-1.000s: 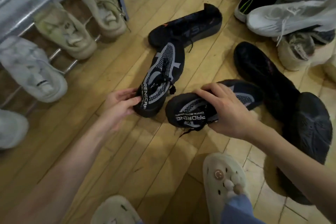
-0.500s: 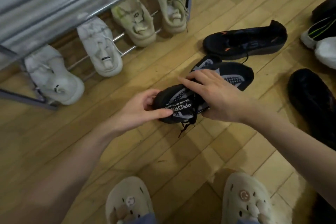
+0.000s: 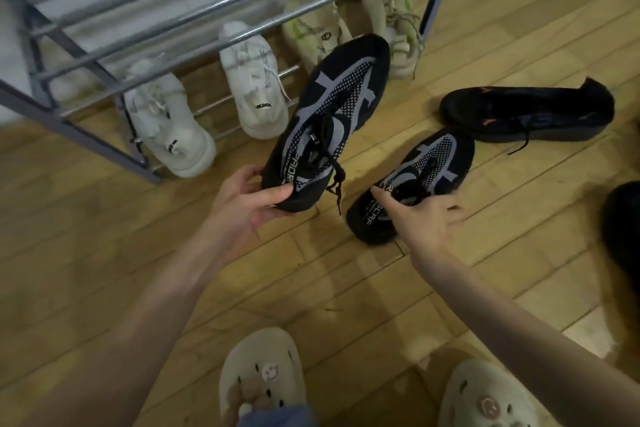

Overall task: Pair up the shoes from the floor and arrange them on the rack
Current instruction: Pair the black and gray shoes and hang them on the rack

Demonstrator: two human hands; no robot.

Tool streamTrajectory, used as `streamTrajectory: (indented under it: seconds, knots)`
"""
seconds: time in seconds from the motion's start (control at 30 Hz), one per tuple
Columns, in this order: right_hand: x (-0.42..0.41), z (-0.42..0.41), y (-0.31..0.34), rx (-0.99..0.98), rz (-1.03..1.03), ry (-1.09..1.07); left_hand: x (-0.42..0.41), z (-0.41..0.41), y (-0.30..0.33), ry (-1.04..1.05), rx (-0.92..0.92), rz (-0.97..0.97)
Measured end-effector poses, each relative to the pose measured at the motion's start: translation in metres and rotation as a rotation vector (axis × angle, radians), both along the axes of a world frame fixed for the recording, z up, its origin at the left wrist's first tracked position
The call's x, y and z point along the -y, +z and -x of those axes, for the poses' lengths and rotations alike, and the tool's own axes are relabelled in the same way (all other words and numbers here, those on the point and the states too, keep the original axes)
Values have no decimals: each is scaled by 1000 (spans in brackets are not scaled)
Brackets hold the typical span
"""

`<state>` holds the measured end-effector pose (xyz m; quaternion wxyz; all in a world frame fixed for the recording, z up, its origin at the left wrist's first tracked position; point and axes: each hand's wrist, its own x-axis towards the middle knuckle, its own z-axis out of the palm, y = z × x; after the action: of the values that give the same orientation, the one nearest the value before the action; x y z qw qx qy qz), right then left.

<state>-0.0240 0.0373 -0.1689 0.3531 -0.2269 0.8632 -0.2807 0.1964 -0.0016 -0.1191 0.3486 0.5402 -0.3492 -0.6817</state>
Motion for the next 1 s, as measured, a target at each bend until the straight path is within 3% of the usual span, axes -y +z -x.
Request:
streamTrajectory:
  seconds: [0.27,0.37,0.5,0.63,0.87,1.0]
  knots:
    - [30,-26,4,84,-132,-114,-4,-2,2,24,21,14]
    - [24,-17,-2,131,-3,-197,-4,-3,9,9,15,34]
    - [5,-4,6,216,334,-249,1,3,27,-7,-4,87]
    - [8,8,29,103,491,-85,16,17,46,6,-29,143]
    - [40,34,88,-144,567,281,57,25,85,24,-76,177]
    - [90,39,116,-243,630,396,81,41,100,96,-15,255]
